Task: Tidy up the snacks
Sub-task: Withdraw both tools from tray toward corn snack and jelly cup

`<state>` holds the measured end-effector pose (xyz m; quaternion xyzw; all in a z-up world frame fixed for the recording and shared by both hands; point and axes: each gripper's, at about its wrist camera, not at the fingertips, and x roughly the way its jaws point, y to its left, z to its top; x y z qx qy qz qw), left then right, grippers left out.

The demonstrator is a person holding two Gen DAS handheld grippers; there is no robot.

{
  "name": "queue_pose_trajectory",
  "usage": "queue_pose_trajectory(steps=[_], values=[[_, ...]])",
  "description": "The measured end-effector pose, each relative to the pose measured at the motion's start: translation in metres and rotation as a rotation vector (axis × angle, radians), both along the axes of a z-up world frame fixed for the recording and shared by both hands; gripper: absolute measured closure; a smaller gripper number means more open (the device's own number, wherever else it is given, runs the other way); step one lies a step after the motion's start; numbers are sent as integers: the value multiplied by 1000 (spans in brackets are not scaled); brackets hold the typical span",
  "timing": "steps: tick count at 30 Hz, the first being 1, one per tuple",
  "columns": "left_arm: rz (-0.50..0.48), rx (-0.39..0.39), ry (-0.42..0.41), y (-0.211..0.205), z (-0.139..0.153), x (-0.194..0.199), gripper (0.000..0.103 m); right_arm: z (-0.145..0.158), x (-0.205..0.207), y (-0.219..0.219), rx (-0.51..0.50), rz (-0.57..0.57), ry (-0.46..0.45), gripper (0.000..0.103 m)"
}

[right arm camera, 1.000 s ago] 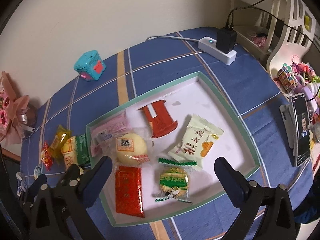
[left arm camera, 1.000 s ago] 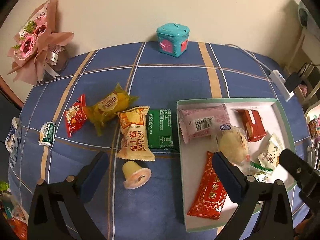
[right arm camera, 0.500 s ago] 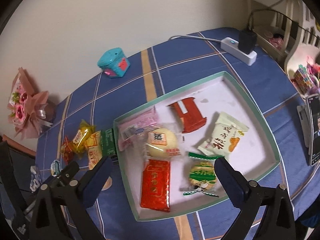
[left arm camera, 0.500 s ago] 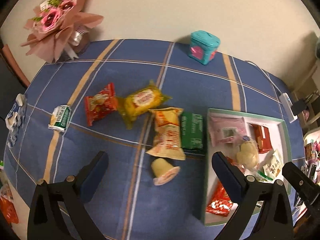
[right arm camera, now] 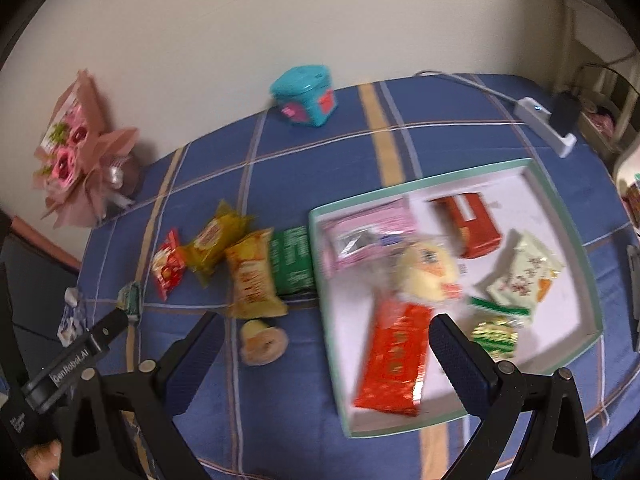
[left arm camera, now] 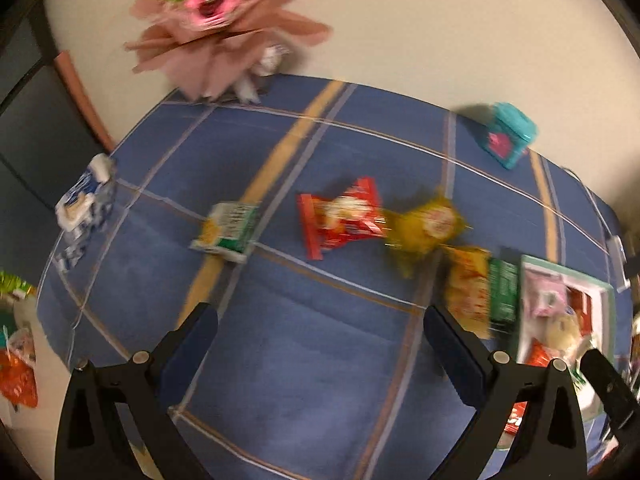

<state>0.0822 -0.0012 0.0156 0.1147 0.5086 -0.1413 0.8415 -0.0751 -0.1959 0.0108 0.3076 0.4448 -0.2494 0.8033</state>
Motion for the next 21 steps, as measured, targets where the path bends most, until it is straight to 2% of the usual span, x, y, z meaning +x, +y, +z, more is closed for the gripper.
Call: queue_pose_trajectory(steps=[6, 11, 19, 21], values=[[43, 13, 9, 28, -4, 19, 1, -13, 27, 31, 7, 61, 26, 0], [32, 15, 19, 35, -6, 25, 0, -30, 44, 45, 28, 84, 59, 0], [-38, 74, 118, 12, -45, 27, 0, -66, 63, 53, 70, 108, 122, 1], [-52, 86, 149, 7, -57, 27, 0, -74, 67, 54, 77, 113, 136, 4]])
